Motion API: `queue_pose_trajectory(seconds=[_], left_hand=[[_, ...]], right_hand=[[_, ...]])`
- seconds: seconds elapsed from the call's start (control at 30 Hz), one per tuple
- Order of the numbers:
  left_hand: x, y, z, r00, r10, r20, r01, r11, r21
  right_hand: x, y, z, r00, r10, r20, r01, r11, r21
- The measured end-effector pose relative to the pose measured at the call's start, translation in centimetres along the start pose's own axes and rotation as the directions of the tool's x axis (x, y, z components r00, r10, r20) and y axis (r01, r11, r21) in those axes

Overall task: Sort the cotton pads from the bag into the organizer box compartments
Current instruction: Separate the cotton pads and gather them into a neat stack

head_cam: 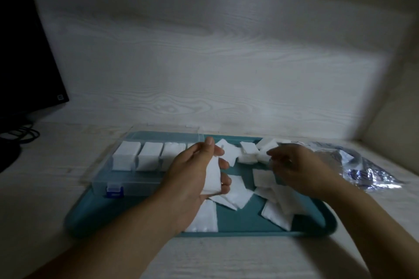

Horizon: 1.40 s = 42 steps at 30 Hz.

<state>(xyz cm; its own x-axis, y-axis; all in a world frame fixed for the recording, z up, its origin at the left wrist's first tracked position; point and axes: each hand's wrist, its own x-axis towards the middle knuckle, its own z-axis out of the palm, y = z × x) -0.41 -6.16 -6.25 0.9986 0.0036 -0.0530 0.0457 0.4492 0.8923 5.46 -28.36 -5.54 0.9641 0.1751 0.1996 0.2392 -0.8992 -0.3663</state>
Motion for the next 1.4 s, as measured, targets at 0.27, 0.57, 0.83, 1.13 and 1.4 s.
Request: queue_pose_trajectory(seconds=[0.27, 0.57, 0.83, 1.13, 1.4], left_hand=[[-0.2, 0.6, 0.0, 1.000, -0.024, 0.010, 0.024, 0.999, -0.027], [0.1, 1.1, 0.0, 0.994, -0.109, -0.013, 0.108, 0.991, -0.077], [0.1, 1.1, -0.2, 0.996, -0.087, -0.028, 0.085, 0.994, -0.064], [0.3, 0.8, 0.4, 0.997, -0.027, -0.078, 0.028, 1.000, 0.010], [0.2, 0.7, 0.4, 0.998, -0.032, -0.057, 0.031, 0.999, -0.022]], right_hand=[[-1.4, -3.1, 1.0, 0.963, -0.269, 0.018, 0.268, 0.962, 0.054], [-1.7, -3.9, 2.4, 0.905, -0.324, 0.275, 0.341, 0.940, -0.017], [-1.6, -3.7, 1.9, 0.906, -0.305, 0.294, 0.285, 0.952, 0.109], [-1.8, -4.0, 3.4, 0.924, -0.342, 0.171, 0.351, 0.936, -0.020], [-1.7, -4.4, 2.4, 0.794, -0.439, -0.420, 0.486, 0.874, 0.006]])
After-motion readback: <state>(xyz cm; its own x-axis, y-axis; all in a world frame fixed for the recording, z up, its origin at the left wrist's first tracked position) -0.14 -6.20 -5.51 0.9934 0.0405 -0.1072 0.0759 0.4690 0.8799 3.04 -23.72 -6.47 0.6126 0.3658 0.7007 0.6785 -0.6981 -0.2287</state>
